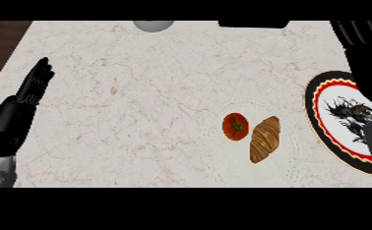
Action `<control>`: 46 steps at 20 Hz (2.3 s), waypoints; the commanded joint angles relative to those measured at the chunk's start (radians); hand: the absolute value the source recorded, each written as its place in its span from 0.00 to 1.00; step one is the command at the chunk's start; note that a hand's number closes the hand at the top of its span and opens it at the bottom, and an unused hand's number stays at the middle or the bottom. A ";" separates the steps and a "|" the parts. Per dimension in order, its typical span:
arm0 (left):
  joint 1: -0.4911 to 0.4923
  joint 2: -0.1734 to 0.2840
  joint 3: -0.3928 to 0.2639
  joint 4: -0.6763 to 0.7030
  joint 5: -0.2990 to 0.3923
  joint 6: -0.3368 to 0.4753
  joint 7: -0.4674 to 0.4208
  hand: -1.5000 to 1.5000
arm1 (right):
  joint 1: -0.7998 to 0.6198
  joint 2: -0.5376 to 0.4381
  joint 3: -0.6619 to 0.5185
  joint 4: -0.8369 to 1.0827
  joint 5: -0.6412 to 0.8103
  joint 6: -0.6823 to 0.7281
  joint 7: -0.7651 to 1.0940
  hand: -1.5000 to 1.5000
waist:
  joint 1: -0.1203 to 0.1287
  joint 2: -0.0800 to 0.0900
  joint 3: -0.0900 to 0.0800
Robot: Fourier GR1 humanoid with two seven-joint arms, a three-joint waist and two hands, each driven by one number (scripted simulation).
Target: Pick the croissant from the placemat and place it in the plate
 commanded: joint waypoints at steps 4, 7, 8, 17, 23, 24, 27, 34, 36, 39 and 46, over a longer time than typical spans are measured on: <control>0.030 -0.094 -0.019 0.057 0.016 0.037 -0.002 0.50 | 0.083 0.154 -0.055 0.210 0.128 -0.411 0.126 1.00 | -0.004 -0.002 0.019; 0.048 -0.089 -0.013 0.070 0.034 0.021 0.007 0.50 | 0.194 -0.079 0.000 0.315 0.364 -0.414 0.190 1.00 | -0.033 0.054 -0.033; 0.055 -0.106 -0.014 0.076 0.046 0.024 0.011 0.50 | 0.217 -0.026 -0.073 0.348 0.388 -0.581 0.181 1.00 | -0.060 0.027 -0.004; 0.040 -0.175 -0.063 0.140 0.056 0.005 0.022 0.50 | 0.259 0.483 0.073 0.421 0.731 -1.333 0.039 0.00 | -0.002 -0.012 0.019; 0.062 -0.172 -0.053 0.152 0.059 -0.003 0.014 0.50 | 0.339 0.515 0.173 0.494 0.891 -1.579 0.202 0.00 | -0.003 -0.025 0.017; 0.028 -0.188 -0.062 0.180 0.040 0.012 0.010 0.50 | 0.317 0.516 0.178 0.533 0.909 -1.588 0.236 0.00 | -0.007 -0.020 0.017; 0.018 -0.202 -0.058 0.199 0.036 0.024 -0.002 0.50 | 0.381 0.517 0.194 0.602 0.933 -1.514 0.331 0.00 | -0.015 -0.017 0.014; 0.022 -0.172 -0.044 0.193 0.048 -0.009 -0.003 0.50 | 0.408 0.517 0.208 0.746 0.961 -1.333 0.545 0.00 | 0.007 -0.012 0.011; 0.003 -0.184 -0.043 0.212 0.039 0.006 -0.003 0.50 | 0.384 0.517 0.197 0.734 0.993 -1.294 0.597 0.00 | -0.013 -0.014 0.010; 0.037 -0.199 -0.058 0.202 0.038 0.003 -0.014 0.50 | 0.361 0.517 0.207 0.732 1.013 -1.254 0.708 0.00 | -0.002 -0.019 0.012; 0.043 -0.184 -0.037 0.221 0.042 -0.003 -0.027 0.50 | 0.315 0.517 0.191 0.724 1.145 -1.137 0.929 0.00 | -0.010 -0.024 0.010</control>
